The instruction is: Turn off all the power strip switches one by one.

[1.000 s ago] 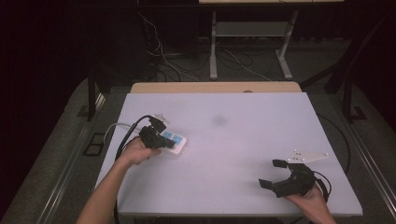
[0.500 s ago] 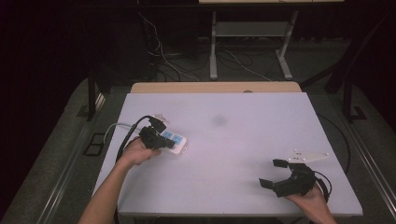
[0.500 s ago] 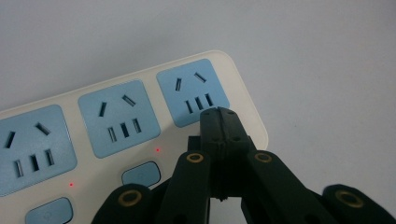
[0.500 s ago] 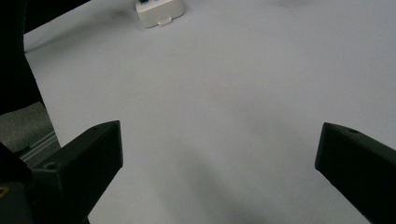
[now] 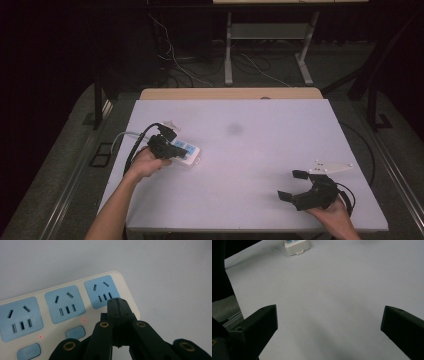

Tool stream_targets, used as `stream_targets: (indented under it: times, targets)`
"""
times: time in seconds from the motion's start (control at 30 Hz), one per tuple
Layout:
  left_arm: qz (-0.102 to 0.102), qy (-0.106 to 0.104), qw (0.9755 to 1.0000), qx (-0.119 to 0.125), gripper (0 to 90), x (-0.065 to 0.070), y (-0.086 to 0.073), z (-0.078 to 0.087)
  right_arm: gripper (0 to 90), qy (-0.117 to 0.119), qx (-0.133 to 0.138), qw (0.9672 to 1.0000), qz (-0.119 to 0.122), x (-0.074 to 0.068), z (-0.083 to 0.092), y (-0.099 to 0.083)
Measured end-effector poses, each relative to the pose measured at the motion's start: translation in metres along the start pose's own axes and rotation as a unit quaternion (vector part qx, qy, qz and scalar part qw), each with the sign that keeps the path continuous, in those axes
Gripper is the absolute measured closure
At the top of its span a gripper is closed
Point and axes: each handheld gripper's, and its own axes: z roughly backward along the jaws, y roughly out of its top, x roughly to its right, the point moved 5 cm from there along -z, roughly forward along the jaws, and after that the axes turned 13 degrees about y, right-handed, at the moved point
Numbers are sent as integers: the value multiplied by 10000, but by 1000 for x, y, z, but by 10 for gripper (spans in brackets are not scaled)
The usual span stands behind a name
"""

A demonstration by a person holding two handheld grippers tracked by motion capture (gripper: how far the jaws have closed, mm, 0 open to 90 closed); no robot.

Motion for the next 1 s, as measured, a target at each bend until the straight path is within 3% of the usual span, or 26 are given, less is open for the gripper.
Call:
stream_targets:
  times: [0.23,0.47,1.0]
  targets:
    - [25,52,9997,223,892,0,6,13,7,2,13,10000,8,-1,0,1]
    - [18,229,9993,295,893,-7,11,23,7,-4,6,10000,18,-1,0,1]
    - [112,412,9983,406,892,-23,8,38,7,11,-16,10000,4,-1,-1,1]
